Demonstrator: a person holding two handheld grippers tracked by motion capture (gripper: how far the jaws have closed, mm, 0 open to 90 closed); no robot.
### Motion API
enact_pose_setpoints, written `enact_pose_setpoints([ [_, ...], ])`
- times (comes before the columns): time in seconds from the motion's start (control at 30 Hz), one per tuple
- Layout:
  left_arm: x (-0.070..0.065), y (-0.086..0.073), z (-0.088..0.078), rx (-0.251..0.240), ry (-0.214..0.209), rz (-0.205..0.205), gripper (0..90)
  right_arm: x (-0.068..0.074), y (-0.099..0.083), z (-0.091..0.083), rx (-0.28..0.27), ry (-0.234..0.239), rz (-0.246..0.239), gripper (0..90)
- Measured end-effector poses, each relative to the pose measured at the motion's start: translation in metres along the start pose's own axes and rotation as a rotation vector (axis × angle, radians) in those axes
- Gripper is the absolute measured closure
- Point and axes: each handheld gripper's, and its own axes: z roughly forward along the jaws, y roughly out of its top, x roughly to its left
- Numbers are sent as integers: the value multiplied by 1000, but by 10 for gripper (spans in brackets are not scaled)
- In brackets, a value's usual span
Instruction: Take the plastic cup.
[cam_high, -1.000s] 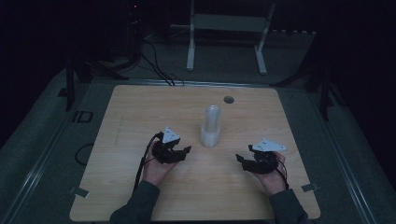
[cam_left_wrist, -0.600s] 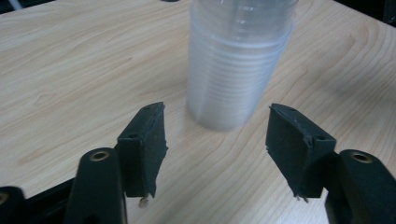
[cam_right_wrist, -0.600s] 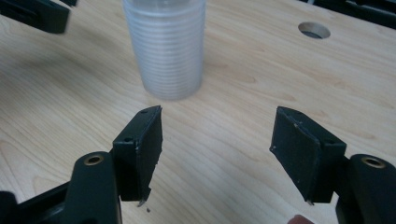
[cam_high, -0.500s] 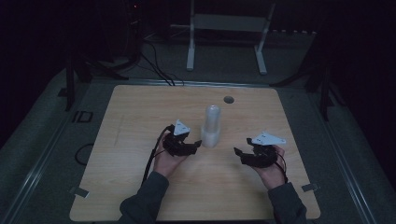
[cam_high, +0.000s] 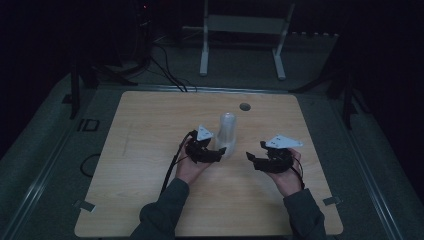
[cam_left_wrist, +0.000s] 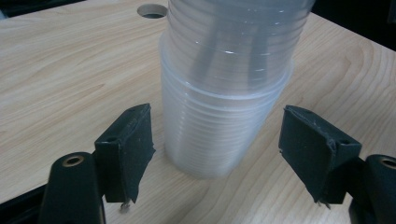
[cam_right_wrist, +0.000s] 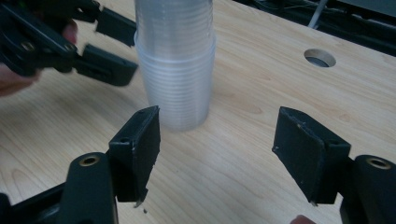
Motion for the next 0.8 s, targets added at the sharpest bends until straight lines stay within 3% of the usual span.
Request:
enact_pose_setpoints([
  [0.3, -4, 3, 10, -18, 6, -8, 193, 1, 12, 5, -14, 13, -2, 301],
  [0.8, -5, 4, 19, -48, 11, -27, 190, 1, 30, 15, -29, 29, -10, 301],
])
